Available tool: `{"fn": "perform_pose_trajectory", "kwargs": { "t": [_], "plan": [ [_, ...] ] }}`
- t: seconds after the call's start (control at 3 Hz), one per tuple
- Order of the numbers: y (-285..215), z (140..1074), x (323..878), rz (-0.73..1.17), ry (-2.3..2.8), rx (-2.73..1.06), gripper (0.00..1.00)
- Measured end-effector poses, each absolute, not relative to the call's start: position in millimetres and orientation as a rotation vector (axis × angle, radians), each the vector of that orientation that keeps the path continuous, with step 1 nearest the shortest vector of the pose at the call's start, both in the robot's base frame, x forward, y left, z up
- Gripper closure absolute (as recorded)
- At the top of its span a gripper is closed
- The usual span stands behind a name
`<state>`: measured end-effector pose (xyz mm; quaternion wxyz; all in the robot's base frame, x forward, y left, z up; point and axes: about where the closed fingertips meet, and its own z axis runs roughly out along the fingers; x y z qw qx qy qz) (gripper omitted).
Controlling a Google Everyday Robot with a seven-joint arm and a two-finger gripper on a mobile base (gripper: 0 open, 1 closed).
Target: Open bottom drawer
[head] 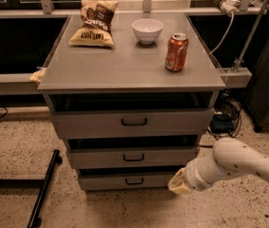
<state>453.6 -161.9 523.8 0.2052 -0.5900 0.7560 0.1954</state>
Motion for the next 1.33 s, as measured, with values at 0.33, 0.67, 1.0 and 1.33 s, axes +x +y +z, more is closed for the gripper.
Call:
{"fn": "perform_pose_trajectory", "kwargs": {
  "t": [0.33, 0.67, 1.0, 1.33],
  "plan": [
    [-169, 459, 510, 0.524, 2.037, -1.715, 1.0],
    [-186, 388, 534, 0.598, 2.081, -1.71, 1.0],
    [-188, 352, 536, 0.638, 2.108, -1.666, 1.0],
    [-194, 340, 533, 0.626, 2.076, -1.676, 1.0]
  ]
}}
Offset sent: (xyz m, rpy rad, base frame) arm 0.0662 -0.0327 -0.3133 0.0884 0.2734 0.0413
